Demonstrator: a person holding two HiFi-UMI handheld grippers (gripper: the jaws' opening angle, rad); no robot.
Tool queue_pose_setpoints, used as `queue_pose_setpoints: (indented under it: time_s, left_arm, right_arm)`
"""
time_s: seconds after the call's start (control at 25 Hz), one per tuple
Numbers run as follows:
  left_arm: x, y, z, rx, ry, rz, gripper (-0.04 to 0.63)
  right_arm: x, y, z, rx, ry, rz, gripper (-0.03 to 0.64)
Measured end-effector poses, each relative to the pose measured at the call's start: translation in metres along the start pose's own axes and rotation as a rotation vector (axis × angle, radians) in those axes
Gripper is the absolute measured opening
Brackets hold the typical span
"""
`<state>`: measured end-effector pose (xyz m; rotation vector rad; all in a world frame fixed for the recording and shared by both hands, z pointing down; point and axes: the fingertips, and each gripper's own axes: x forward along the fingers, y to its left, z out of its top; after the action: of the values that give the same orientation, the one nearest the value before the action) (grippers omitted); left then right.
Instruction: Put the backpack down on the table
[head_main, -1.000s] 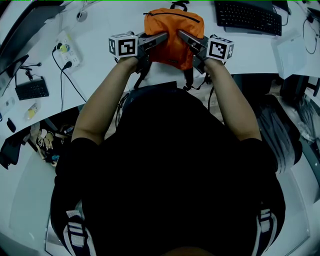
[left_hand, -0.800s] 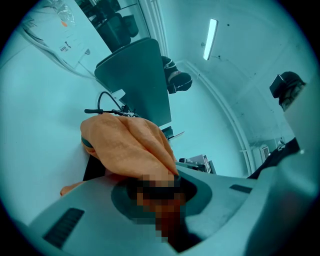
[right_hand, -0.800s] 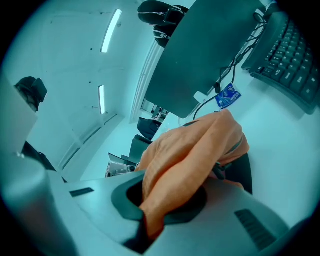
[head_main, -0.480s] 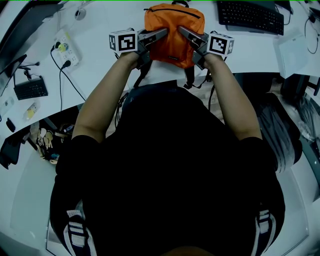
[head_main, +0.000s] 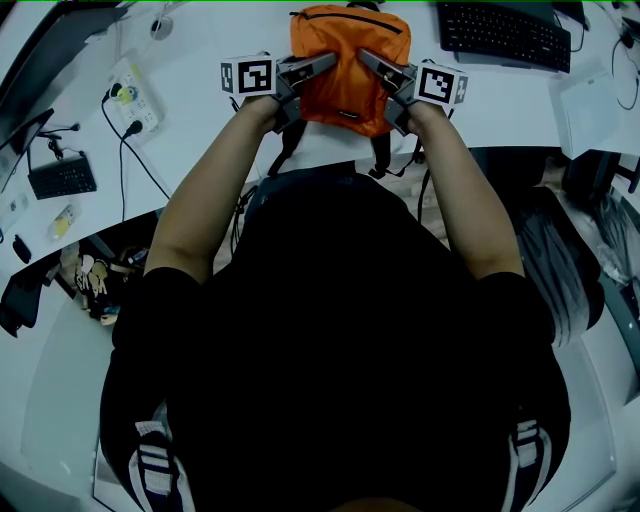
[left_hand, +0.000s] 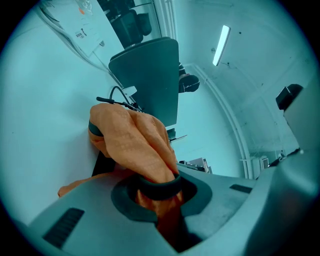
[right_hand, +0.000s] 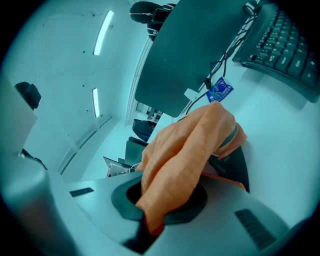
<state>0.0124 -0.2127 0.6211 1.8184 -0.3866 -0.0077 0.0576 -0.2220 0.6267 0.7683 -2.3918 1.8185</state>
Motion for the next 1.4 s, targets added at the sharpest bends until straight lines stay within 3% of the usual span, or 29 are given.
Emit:
queue_pose_setpoints:
  time_s: [1.4]
  left_arm:
    - [0.003, 0.029, -0.019, -0.116, 0.034, 0.018, 0.074]
  right_arm:
    - [0.004, -0.029, -0.016, 0.092, 0.031, -0.033, 0.035]
